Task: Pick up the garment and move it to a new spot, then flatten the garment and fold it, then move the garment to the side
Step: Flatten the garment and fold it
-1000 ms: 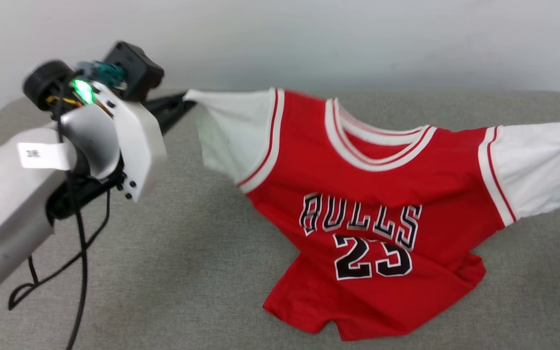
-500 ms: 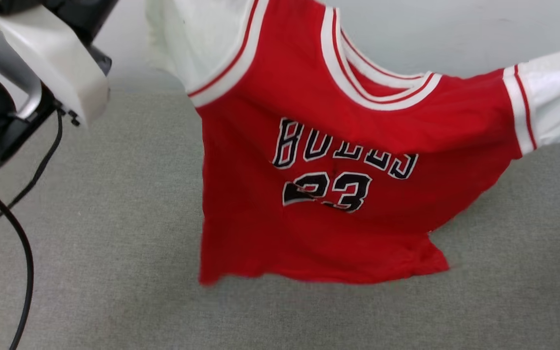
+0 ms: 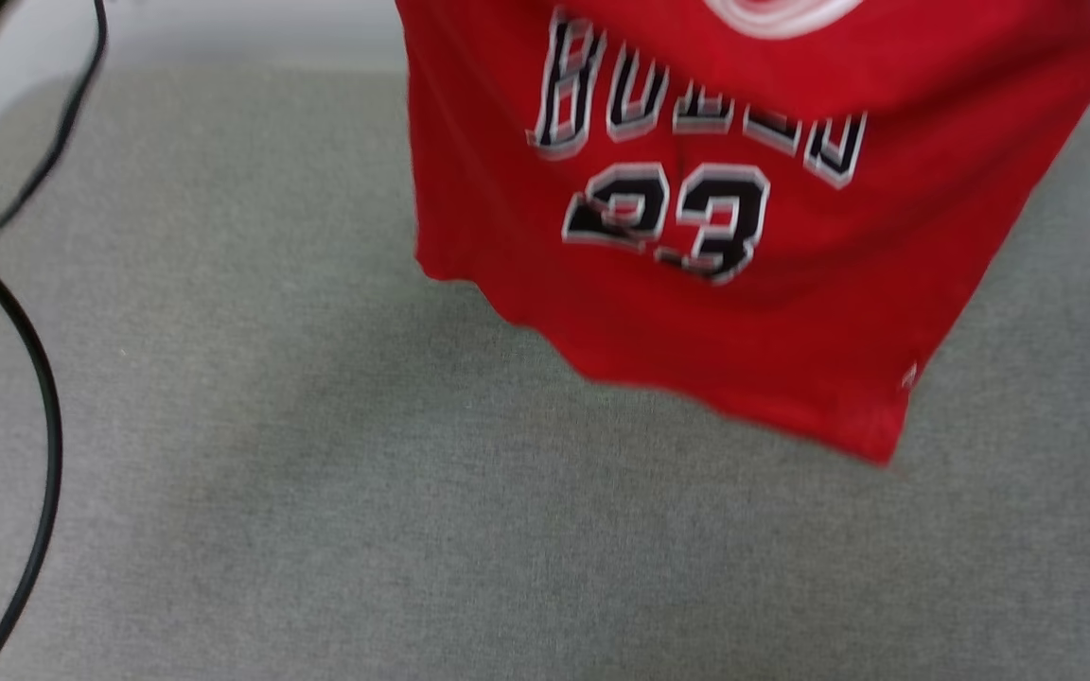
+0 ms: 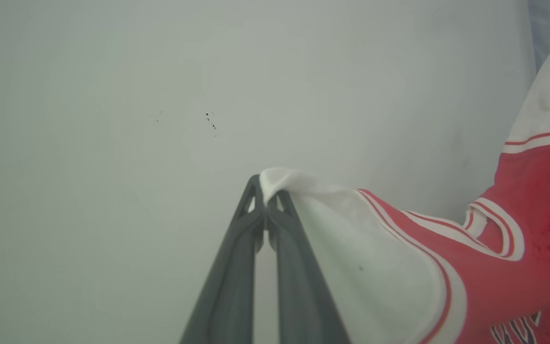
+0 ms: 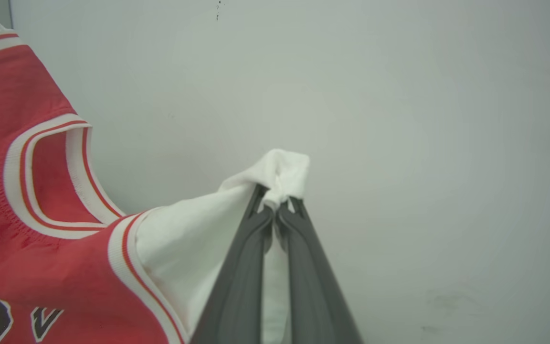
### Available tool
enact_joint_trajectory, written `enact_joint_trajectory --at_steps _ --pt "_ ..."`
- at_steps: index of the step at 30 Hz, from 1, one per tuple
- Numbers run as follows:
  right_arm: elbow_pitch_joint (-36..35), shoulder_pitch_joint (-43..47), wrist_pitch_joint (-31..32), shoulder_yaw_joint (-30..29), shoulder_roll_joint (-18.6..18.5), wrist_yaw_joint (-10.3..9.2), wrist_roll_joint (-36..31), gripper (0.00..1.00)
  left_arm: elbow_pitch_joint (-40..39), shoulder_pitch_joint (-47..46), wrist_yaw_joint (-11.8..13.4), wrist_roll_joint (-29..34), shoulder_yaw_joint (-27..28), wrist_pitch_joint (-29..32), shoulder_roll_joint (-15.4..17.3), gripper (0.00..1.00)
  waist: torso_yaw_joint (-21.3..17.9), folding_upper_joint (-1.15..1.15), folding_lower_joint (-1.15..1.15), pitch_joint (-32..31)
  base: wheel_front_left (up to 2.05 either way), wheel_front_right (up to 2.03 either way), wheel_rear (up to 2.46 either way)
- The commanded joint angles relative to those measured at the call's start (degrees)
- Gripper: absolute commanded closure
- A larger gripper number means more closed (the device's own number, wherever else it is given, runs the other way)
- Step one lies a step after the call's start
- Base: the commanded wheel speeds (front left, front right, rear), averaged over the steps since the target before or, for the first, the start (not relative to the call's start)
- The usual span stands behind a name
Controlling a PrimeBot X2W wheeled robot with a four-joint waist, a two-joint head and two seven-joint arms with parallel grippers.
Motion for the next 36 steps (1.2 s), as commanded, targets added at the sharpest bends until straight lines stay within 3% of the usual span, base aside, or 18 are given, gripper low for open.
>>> enact_joint_trajectory --at_steps 1,12,21,28,36 --pt "1.1 -3.0 0.3 1.0 0.4 -0.08 -0.1 1.0 1.2 -1.7 -0.3 -0.2 0.5 -0.4 -0.9 1.0 0.3 0.0 0.0 4.2 0.0 0.0 0.0" --pt "20.6 -37.8 -2.0 11.6 5.3 -0.09 -4.8 1.0 19.7 -19.4 -4.7 3.2 3.9 -5.6 -9.6 1.0 0.5 0.0 0.0 16.4 0.0 0.0 0.0" --pt "34.6 -55.2 -7.0 16.8 9.4 -0.08 -6.1 1.0 30.1 -29.4 -7.3 5.7 3.6 -8.5 -13.2 1.0 0.4 0.0 0.0 20.4 0.0 0.0 0.0" --pt "41.2 -57.0 -11.7 23.1 10.5 -0.08 -3.2 1.0 34.5 -27.0 -8.4 4.0 2.7 -11.6 -14.5 1.0 0.4 0.0 0.0 22.5 0.0 0.0 0.0" --pt "42.1 -46.6 -18.1 29.8 9.4 -0.08 3.3 1.0 35.1 -15.1 -8.8 0.4 1.9 -17.4 -12.8 1.0 -0.7 0.0 0.0 19.6 0.0 0.0 0.0"
